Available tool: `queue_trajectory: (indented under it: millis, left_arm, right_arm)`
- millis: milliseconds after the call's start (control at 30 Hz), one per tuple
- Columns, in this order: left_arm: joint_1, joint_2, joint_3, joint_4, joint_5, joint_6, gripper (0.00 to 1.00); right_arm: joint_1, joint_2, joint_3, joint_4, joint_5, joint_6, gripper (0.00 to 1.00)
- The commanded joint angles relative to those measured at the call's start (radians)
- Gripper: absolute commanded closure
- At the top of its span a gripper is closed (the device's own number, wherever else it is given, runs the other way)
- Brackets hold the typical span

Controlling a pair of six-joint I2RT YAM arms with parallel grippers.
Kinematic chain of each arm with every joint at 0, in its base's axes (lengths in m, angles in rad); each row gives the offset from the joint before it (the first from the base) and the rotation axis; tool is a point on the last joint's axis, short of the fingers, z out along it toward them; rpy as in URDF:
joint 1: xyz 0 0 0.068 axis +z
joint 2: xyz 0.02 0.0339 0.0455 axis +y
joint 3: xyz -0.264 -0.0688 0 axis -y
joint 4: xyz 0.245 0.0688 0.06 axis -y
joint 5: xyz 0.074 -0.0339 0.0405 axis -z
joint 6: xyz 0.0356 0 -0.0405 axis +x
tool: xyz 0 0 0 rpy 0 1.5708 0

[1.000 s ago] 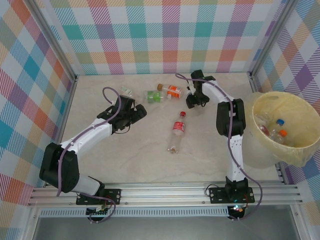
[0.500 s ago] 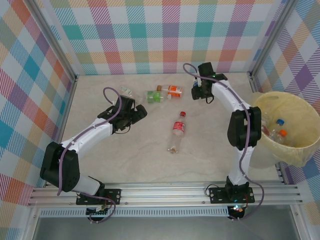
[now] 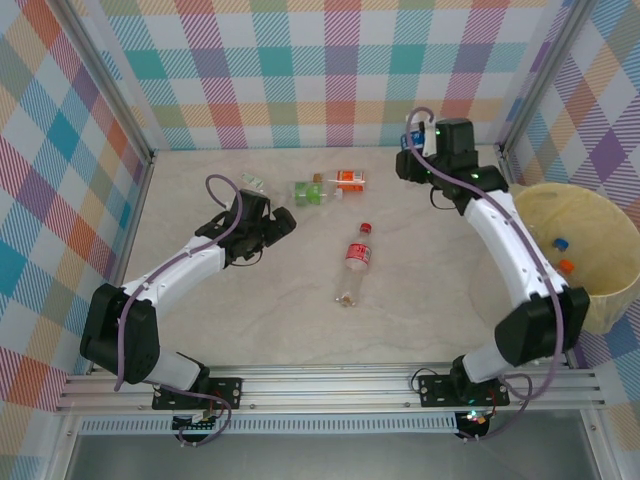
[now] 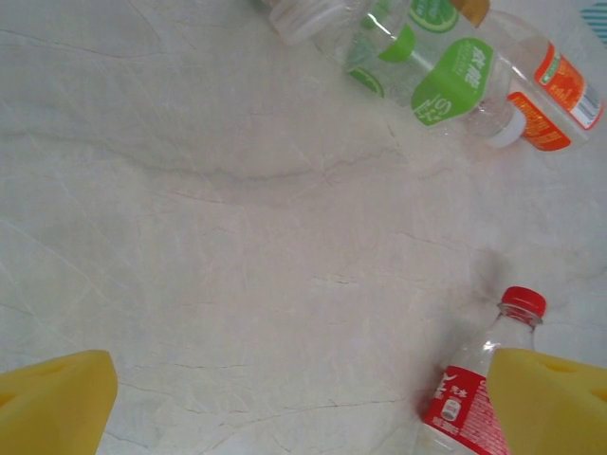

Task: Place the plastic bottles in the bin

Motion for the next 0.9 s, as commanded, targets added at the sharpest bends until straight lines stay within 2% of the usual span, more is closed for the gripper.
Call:
queue_trajectory:
  millis: [0,133,267,467,867]
  left_arm:
    - [0.014,0.017,-0.003,0.034,0.032,-0.015,0.00]
    - [0.014,0.039,0.003,0.041,0.047,-0.020,0.00]
    - [0.014,0.052,0.006,0.046,0.053,-0.024,0.00]
    - [0.014,0.076,0.035,0.037,0.060,-0.024,0.00]
    - [0.014,0.155,0.128,0.019,0.081,-0.062,0.00]
  right_arm:
    - [-0.026,-0.085,0.006,0.026,-0.116,0.056,0.48]
    - [-0.083,-0.167,0.014,0.007,-0.171,0.076,0.48]
    - [-0.201,-0.249,0.026,-0.064,-0.188,0.099,0.48]
    - [-0.365,-0.326,0.083,-0.265,-0.026,0.039,0.48]
    - [-0.547,-0.335,0.187,-0.489,0.249,-0.080,0.49]
